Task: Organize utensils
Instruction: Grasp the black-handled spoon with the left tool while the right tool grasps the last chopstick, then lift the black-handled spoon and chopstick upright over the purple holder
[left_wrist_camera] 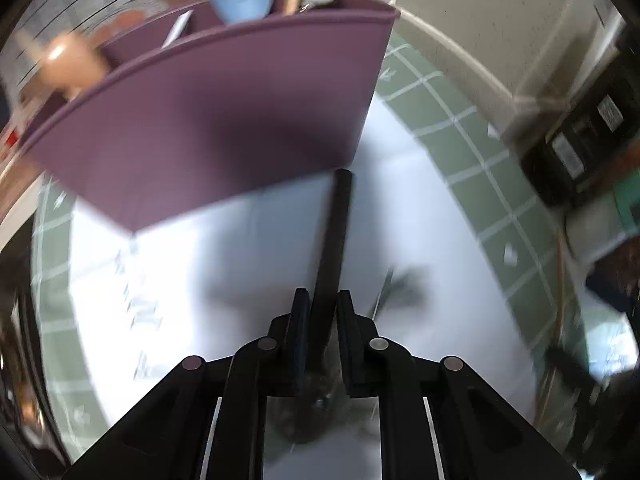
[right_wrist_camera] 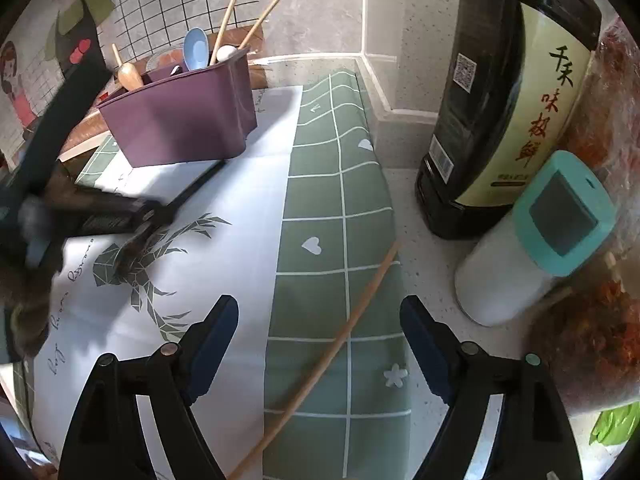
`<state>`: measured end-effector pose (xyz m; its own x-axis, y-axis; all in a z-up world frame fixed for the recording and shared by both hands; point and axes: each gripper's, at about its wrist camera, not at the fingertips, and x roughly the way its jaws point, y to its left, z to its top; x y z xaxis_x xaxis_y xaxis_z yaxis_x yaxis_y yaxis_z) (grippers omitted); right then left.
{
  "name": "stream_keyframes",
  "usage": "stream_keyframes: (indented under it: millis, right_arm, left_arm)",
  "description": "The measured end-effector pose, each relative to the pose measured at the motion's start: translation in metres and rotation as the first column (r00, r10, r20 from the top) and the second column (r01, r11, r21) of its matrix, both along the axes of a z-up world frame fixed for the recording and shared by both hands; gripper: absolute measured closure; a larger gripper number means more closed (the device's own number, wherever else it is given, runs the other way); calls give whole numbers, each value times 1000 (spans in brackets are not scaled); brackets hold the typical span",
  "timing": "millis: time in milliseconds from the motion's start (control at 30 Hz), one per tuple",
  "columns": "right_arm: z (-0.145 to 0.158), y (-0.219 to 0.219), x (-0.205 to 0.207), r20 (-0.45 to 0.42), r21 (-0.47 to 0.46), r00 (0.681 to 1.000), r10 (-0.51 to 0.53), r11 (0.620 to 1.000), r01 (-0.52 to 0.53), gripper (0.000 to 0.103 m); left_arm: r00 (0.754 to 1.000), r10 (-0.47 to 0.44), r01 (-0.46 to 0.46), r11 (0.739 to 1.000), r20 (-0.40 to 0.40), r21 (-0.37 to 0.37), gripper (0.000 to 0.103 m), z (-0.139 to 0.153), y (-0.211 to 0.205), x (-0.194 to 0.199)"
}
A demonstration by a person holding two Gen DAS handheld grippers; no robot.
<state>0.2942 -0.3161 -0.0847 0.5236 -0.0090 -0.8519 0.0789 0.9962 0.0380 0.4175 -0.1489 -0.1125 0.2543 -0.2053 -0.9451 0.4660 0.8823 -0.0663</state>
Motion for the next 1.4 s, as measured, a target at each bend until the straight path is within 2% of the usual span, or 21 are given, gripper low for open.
stream_keyframes:
  millis: [133,200,267,400,467,567,733,833,1000,1133,1233,1300,1400]
  right_arm:
    - [0,-3,0,-3,34,1000,-29,999,29,21]
    - [1,-6,-6,-13,42,998,-66,997,66,26]
    - [-2,-9,-9,-40,57,994,-99,993,101,46]
    - [-17,-8,-6,-114,105,989,-94,989,106,71]
    - [-20,1,-3,-125,76,990,-70,994,80,92]
    - [-19,19,1,-123,92,992,-7,996,18,96]
    - [-15,49,3,-108,125,991,85,990,-72,97]
    - [-11,50,2,-97,148,991,95,986,-80,97]
    - [-11,40,-1,-100,150,992,78,987,-62,97]
    - [-12,32,-6,-99,171,993,69,984,-52,97]
    - [-13,28,-8,-94,191,993,68,980,-50,97]
    - [-11,27,-10,-85,209,994,75,976,-56,94]
    - [-4,27,-14,-52,232,994,99,969,-84,93]
  left_arm:
    - [999,37,-37,999,-18,2,89,5,34,-26]
    - [998,61,-61,998,-35,-8,89,8,51,-36]
    - [995,84,-85,996,-56,-20,89,8,65,-44]
    - [988,109,-117,991,-112,-64,89,4,85,-57]
    - [988,112,-120,990,-103,-70,88,5,88,-66]
    - [989,104,-112,990,-102,-82,88,10,89,-68]
    - [996,28,-34,997,-87,-63,83,17,81,-66]
    - [996,-8,3,998,-87,-58,81,19,74,-60]
    - [984,-113,108,993,-135,-41,79,18,52,-38]
    - [978,-157,163,986,-138,38,79,14,35,-20]
    - [966,-160,178,981,-204,73,79,2,26,-11]
    - [968,-163,186,976,-189,111,79,0,20,-9]
    - [970,-156,178,977,-185,113,80,-1,17,-7]
